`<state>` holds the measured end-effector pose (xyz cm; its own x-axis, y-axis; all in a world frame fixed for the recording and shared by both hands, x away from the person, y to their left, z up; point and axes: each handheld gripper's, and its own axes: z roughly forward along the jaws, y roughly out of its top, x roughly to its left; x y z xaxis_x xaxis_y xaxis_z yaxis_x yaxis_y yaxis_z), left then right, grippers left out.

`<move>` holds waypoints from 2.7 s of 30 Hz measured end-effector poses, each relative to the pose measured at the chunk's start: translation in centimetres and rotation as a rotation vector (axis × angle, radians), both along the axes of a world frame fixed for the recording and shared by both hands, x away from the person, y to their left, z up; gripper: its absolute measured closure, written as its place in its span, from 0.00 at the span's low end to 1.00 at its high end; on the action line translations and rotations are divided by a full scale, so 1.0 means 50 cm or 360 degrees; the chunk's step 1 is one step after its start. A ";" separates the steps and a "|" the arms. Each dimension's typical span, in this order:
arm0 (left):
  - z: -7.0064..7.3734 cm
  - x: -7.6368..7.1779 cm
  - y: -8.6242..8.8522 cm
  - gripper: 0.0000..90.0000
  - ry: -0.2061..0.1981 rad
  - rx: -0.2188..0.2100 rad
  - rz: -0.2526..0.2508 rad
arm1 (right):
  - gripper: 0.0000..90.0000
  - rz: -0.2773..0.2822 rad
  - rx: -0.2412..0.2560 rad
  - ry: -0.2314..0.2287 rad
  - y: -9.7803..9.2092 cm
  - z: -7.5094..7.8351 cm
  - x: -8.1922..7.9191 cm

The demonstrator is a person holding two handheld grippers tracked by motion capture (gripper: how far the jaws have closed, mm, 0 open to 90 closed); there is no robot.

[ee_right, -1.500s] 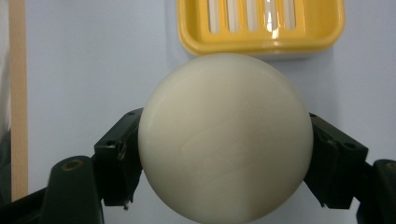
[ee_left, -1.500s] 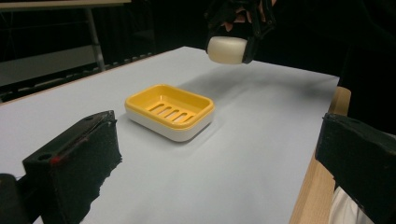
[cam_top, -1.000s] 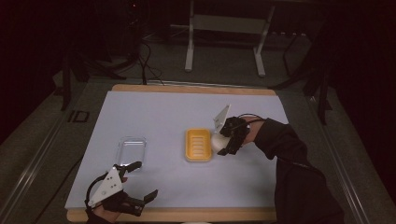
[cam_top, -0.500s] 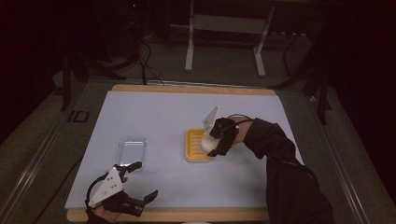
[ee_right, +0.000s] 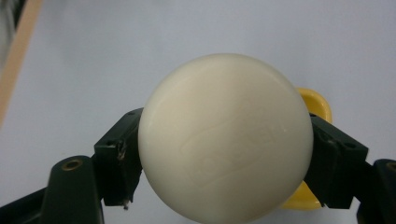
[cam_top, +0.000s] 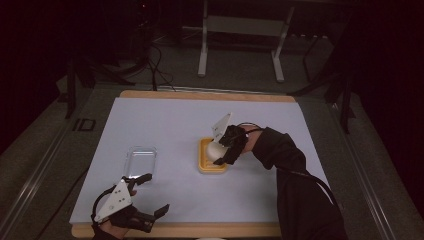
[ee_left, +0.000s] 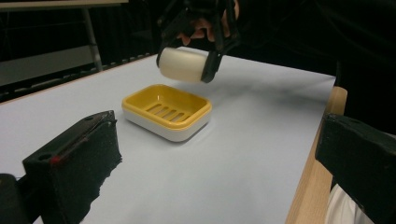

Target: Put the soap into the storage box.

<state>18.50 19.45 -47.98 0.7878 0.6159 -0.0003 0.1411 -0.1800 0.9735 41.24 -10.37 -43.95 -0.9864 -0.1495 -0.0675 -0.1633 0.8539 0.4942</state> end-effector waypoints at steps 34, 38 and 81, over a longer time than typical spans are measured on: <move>-0.001 0.001 -0.002 0.00 0.0010 0.0001 -0.0018 | 0.26 -0.0175 -0.0138 0.0010 0.031 -0.119 0.049; -0.001 0.001 -0.002 0.00 0.0009 0.0005 -0.0021 | 0.26 -0.0183 -0.0131 0.0012 0.031 -0.111 0.048; -0.002 0.000 -0.006 0.00 0.0012 0.0020 -0.0028 | 0.11 -0.0843 -0.0009 -0.0061 -0.081 -0.001 0.012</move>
<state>18.50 19.17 -48.06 0.7984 0.6022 0.0015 0.1449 -0.1945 0.9701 41.85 -14.41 -44.00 -0.9238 0.3681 -0.1054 0.2735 0.8270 0.4913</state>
